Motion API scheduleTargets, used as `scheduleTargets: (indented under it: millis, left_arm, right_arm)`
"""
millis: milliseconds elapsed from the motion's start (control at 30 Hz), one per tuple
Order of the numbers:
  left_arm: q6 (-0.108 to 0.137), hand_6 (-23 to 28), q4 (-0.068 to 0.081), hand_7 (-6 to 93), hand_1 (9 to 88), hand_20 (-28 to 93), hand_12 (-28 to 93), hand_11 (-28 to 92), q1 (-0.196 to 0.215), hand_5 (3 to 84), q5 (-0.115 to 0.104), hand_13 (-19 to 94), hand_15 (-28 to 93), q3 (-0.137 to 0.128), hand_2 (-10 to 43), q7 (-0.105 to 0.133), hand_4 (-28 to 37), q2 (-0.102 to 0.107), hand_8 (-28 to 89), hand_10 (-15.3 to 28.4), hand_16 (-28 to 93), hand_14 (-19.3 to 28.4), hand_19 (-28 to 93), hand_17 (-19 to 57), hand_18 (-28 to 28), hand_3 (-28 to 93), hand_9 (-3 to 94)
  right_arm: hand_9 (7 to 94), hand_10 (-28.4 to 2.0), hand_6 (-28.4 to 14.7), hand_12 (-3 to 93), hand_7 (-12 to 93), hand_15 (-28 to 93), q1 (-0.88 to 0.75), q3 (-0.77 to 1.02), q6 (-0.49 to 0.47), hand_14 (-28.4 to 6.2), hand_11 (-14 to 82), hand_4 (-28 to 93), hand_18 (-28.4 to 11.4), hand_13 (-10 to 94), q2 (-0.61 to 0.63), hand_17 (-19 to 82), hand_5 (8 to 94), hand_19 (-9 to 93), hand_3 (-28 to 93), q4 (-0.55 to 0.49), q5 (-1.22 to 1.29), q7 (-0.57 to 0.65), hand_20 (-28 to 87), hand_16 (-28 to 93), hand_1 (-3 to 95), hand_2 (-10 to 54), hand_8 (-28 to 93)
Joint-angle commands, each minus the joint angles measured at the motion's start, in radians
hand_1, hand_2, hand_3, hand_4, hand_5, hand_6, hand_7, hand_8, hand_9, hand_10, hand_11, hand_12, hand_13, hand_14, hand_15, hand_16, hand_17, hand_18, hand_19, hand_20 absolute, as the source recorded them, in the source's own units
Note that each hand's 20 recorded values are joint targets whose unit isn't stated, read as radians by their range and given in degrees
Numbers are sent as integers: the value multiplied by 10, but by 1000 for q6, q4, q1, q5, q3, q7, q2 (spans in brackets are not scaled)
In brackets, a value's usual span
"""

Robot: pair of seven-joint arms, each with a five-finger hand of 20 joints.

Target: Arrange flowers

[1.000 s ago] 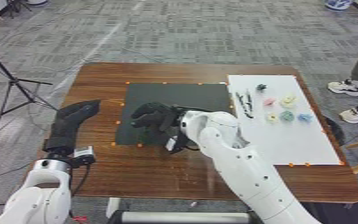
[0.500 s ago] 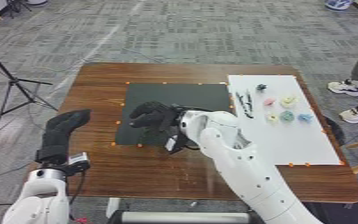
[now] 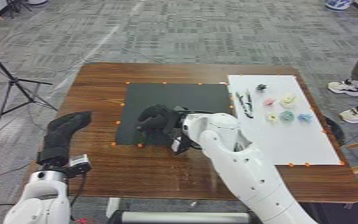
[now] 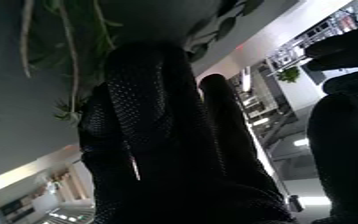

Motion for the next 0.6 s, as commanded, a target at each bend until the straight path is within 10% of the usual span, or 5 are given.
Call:
scheduleTargets:
  millis: [33, 600]
  left_arm:
    - [-17, 38, -3, 212, 300, 183, 112, 223, 2, 522, -1, 371, 229, 4, 57, -4, -191, -8, -82, 131, -7, 168, 118, 75, 115, 721, 472]
    - [-30, 37, 4, 210, 300, 182, 113, 220, -17, 519, -2, 369, 225, 25, 53, -5, -190, -8, -80, 130, -4, 168, 117, 73, 116, 720, 468]
  right_arm:
    - [647, -159, -42, 116, 149, 589, 5, -6, 5, -178, 83, -138, -284, 680, -22, 298, 393, 750, 667, 13, 4, -6, 525, 335, 104, 129, -82]
    - [646, -159, -40, 117, 150, 590, 23, -8, 8, -177, 84, -138, -284, 681, -40, 299, 394, 751, 667, 22, 48, 8, 524, 333, 106, 129, -83]
